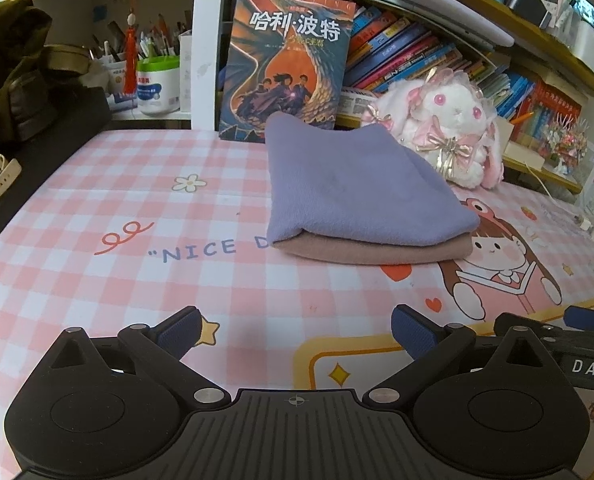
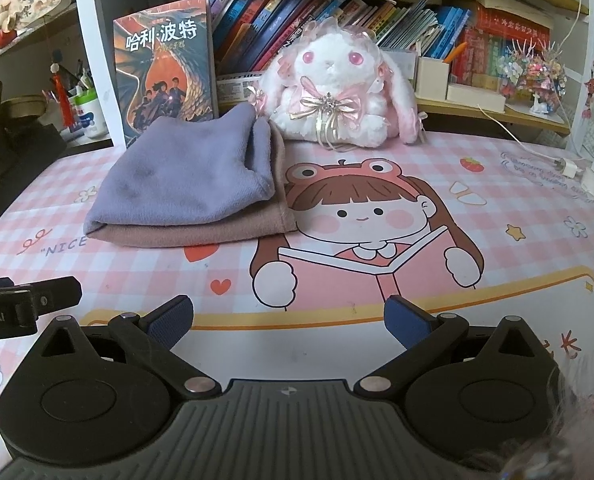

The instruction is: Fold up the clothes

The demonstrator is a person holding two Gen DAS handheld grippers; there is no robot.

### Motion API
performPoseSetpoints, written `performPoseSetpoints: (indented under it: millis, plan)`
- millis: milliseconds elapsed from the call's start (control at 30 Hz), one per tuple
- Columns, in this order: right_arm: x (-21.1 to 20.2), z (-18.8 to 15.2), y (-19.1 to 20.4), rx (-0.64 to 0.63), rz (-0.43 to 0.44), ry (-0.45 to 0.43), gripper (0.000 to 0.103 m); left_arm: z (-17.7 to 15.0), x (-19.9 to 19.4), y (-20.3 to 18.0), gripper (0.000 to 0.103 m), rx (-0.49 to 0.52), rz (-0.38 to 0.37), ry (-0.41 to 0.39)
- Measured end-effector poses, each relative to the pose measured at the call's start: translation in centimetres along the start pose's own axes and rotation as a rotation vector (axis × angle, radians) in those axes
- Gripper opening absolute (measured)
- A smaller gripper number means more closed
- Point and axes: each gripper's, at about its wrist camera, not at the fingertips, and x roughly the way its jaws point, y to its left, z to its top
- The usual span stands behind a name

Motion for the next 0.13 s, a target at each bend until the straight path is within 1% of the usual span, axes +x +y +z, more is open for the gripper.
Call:
performPoseSetpoints:
  millis: [133]
  plan:
    - [0.25,0.05,0.06,-0.002,0.001,0.006,0.103,-0.02,0.27,0.0,0.102,-0.002,-0.001,0.007]
